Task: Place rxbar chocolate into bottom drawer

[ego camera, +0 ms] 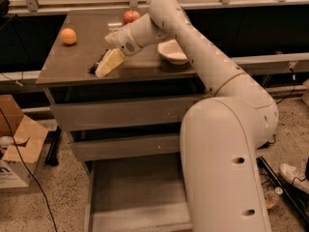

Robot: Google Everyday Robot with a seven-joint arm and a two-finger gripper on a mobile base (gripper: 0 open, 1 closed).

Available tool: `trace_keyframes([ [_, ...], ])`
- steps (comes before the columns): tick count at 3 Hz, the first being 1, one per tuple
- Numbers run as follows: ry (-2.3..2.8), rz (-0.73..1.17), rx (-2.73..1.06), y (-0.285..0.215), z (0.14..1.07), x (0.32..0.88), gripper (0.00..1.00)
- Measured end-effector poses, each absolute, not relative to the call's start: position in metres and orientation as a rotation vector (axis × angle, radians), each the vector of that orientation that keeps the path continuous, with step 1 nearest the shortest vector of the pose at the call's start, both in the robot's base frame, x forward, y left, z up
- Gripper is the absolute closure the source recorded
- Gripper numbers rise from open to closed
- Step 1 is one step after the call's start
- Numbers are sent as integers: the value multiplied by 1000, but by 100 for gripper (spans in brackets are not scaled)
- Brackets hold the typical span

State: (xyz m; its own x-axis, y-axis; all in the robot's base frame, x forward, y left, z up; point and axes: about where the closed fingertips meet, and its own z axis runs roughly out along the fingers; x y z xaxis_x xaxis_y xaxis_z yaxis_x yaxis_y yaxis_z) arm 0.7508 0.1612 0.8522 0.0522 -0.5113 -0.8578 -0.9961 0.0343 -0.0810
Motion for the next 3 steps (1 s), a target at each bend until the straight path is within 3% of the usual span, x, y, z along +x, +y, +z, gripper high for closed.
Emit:
trace_keyframes([
  [1,1600,821,-1554,156,838,763,0],
  [3,1671,819,-1552,151,819,773,42],
])
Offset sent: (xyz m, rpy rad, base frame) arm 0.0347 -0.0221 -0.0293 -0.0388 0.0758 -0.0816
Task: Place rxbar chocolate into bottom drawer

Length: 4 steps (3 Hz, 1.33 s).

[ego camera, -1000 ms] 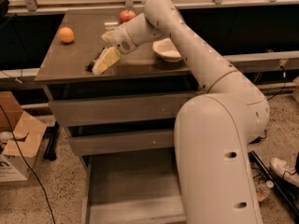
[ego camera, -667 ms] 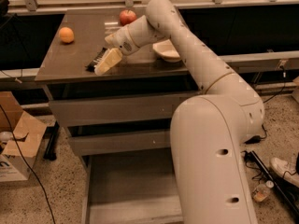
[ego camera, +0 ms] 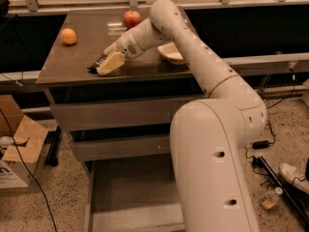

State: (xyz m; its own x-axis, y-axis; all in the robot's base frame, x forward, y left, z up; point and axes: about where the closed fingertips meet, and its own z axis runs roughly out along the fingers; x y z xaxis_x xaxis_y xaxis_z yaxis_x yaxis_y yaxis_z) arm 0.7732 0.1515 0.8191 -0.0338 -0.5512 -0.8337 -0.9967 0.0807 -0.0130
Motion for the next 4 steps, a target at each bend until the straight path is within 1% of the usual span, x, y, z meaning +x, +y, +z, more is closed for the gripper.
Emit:
trace_keyframes([
  [1,1680,810,-1568,151,820,772,74],
  [2,1680,810,-1568,151,822,772,97],
  [3,1634,771,-1591,142,843,754,100],
  [4,1495,634,-1532,106,921,717,100],
])
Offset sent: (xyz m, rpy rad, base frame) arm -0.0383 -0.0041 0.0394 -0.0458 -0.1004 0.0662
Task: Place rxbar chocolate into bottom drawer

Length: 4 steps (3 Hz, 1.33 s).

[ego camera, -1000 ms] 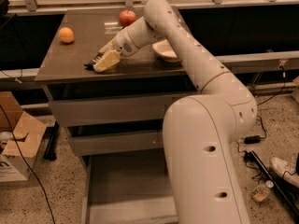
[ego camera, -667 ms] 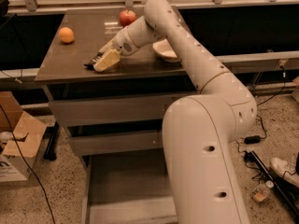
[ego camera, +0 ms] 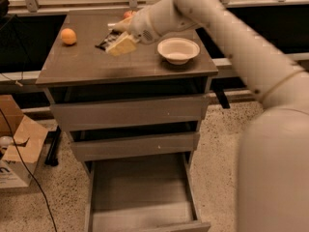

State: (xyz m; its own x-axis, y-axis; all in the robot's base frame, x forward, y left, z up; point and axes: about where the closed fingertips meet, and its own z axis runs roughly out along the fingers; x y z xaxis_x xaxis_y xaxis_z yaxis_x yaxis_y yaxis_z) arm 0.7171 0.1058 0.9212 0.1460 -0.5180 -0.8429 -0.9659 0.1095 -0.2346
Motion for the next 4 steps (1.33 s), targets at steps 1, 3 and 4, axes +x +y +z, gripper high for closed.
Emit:
trace_keyframes([
  [1,1382,582,-1529,83,987,638,100],
  [3,1687,681,-1769,9,873,501,100],
  [4,1864,775,-1794,-19,788,467,100],
])
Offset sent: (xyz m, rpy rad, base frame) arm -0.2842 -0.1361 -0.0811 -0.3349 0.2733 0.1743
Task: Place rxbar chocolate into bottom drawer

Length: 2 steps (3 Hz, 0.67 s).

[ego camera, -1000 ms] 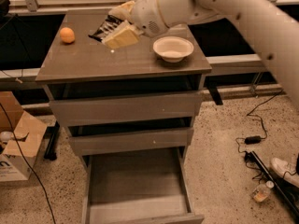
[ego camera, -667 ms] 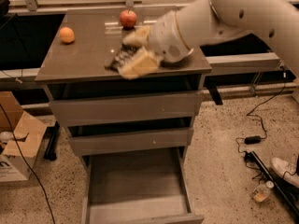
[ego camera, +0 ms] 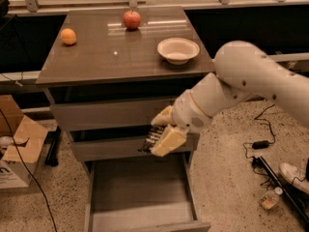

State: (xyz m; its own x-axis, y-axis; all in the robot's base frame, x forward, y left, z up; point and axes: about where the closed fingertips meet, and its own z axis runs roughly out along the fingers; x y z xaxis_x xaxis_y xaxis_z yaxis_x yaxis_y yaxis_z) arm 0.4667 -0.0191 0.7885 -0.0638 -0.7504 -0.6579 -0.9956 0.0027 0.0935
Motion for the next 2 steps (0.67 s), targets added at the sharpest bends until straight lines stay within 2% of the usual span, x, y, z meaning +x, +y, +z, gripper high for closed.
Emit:
trace_keyframes([
  [2,1888,802,-1810,-19,772,456,100],
])
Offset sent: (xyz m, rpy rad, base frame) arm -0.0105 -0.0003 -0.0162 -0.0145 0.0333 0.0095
